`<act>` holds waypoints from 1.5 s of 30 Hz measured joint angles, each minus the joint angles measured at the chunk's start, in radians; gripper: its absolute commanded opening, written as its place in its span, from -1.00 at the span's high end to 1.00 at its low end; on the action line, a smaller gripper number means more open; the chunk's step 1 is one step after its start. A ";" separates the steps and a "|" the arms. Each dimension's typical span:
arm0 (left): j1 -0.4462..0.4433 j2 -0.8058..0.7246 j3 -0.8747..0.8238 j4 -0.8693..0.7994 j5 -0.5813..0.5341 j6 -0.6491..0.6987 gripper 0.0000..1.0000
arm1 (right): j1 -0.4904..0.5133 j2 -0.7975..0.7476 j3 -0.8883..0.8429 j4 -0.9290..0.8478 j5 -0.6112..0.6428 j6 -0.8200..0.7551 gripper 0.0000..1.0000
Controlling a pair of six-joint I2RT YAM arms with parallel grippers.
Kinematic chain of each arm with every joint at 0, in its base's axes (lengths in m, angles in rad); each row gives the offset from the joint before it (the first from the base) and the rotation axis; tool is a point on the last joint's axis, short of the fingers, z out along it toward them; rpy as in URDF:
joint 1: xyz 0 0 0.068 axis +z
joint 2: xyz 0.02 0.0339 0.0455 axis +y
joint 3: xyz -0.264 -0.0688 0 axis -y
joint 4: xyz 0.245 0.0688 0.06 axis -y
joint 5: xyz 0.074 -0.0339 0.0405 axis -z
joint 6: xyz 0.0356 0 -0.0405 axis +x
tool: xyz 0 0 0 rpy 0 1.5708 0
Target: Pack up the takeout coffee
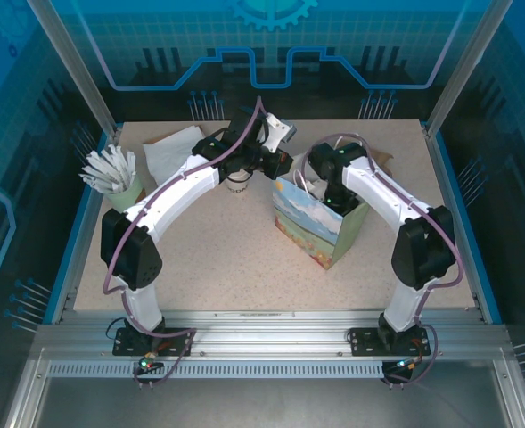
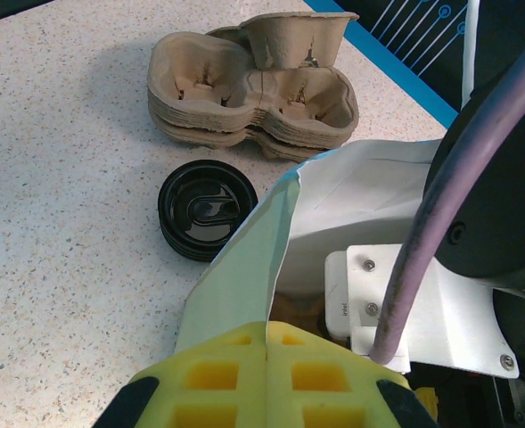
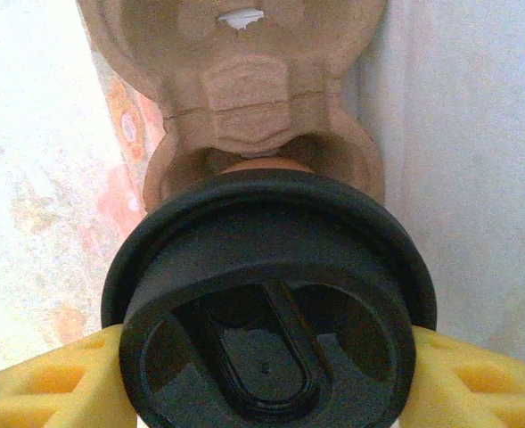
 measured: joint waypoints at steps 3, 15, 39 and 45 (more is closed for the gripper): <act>0.000 0.000 0.000 0.000 0.000 0.000 1.00 | 0.000 0.000 -0.007 0.009 -0.006 0.000 0.27; 0.000 0.000 -0.004 0.003 0.000 0.000 1.00 | 0.000 0.000 -0.008 0.011 -0.019 0.000 0.27; 0.000 0.000 -0.004 0.004 0.000 0.000 1.00 | 0.000 0.000 -0.008 0.011 -0.019 0.000 0.27; 0.000 0.000 -0.005 0.004 0.000 0.000 1.00 | -0.002 0.000 -0.012 0.016 -0.024 0.000 0.28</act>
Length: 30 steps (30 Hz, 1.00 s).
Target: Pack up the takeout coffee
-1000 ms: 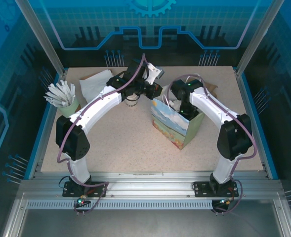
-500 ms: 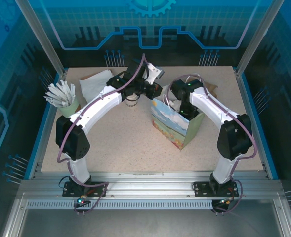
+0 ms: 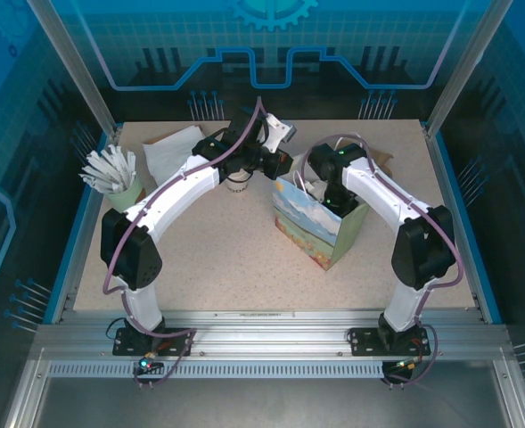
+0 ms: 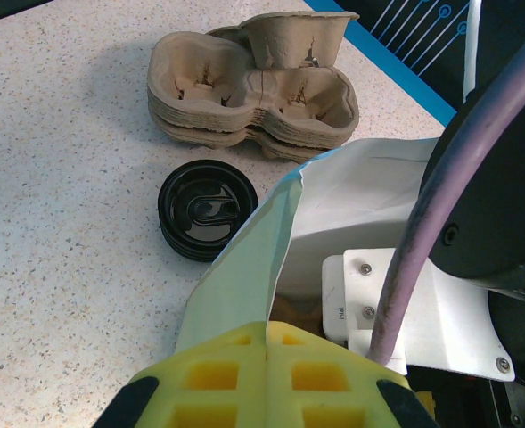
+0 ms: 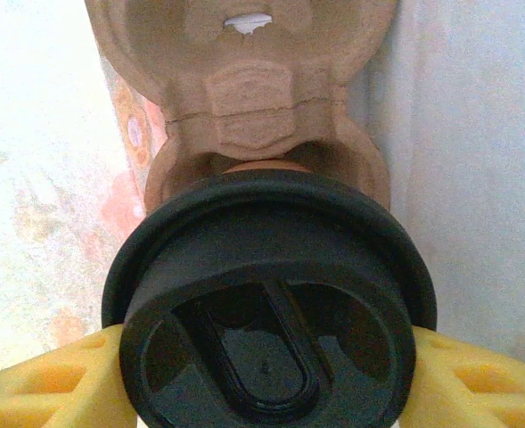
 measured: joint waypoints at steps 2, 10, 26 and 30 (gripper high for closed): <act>0.000 0.000 0.000 0.000 0.000 0.000 1.00 | -0.003 0.000 -0.006 0.003 -0.006 0.000 0.27; 0.000 0.000 -0.001 0.000 0.000 0.000 1.00 | -0.009 0.000 -0.012 0.012 -0.011 0.000 0.28; -0.001 -0.002 -0.003 0.001 0.000 0.000 1.00 | -0.011 0.001 -0.040 0.039 -0.018 0.000 0.28; -0.001 -0.002 -0.006 0.004 0.000 0.000 1.00 | -0.011 0.009 -0.040 0.040 -0.018 0.000 0.28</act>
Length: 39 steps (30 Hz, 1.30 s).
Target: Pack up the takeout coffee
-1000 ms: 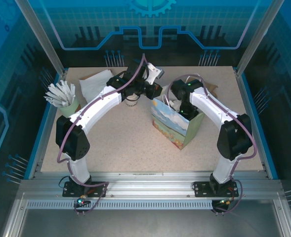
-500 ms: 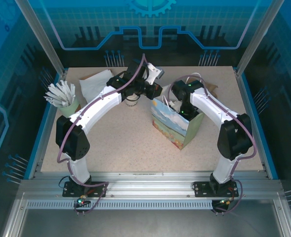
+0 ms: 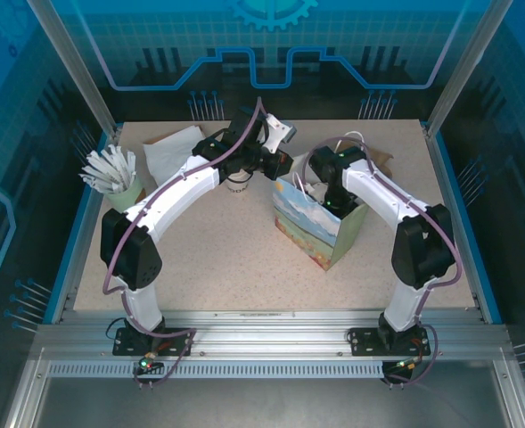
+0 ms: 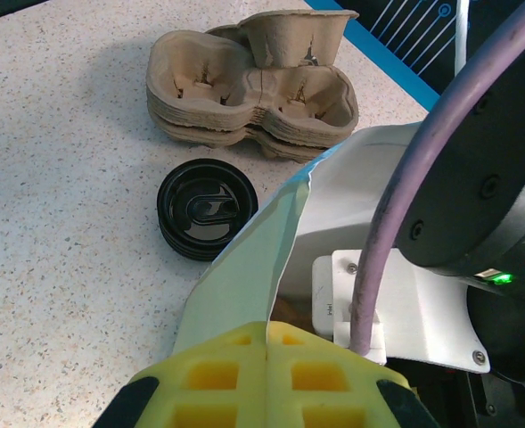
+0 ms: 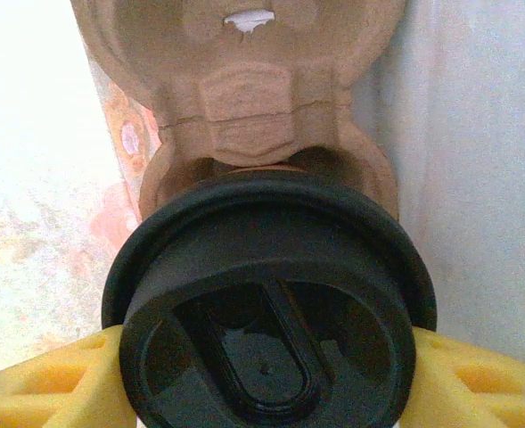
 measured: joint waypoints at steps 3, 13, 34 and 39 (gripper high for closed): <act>0.000 0.000 -0.001 0.000 0.000 0.000 1.00 | 0.000 0.013 0.000 0.002 0.000 0.000 0.28; 0.000 0.000 -0.004 0.004 0.000 0.000 1.00 | 0.000 0.020 -0.014 0.009 0.004 0.003 0.23; 0.000 -0.006 -0.012 0.011 0.000 -0.001 1.00 | 0.035 -0.005 0.063 0.021 0.002 0.015 -0.71; 0.000 -0.006 -0.012 0.011 0.000 -0.001 1.00 | 0.039 -0.008 0.092 0.015 -0.002 0.015 -0.71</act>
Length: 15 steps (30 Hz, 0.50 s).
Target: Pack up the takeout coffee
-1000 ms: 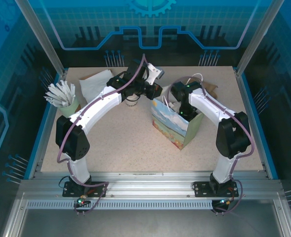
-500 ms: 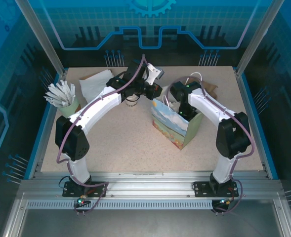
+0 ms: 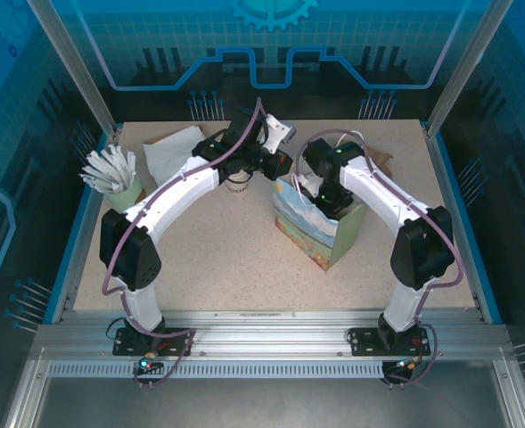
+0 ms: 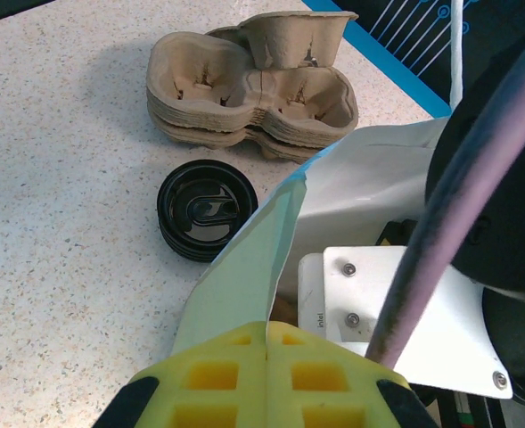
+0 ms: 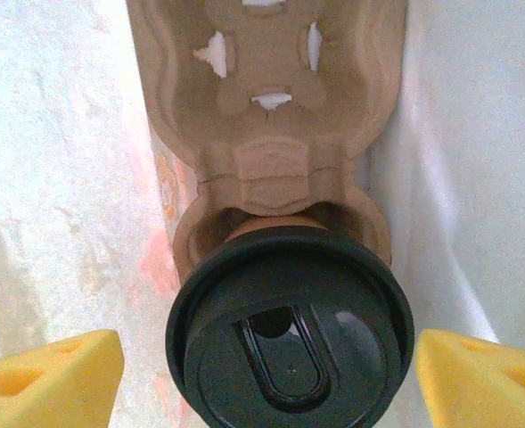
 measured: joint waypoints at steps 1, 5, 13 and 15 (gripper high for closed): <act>0.000 0.000 0.000 0.000 0.000 0.000 1.00 | 0.002 -0.005 0.010 -0.002 -0.002 0.000 -0.71; 0.000 0.000 0.000 0.000 0.000 0.000 1.00 | 0.003 -0.043 0.061 -0.009 -0.016 0.000 -0.72; 0.000 0.000 0.000 0.000 0.000 0.000 1.00 | 0.003 -0.136 0.144 -0.013 -0.043 0.000 -0.72; 0.000 0.000 0.000 0.000 0.000 0.000 1.00 | 0.003 -0.153 0.158 -0.016 -0.049 0.000 -0.72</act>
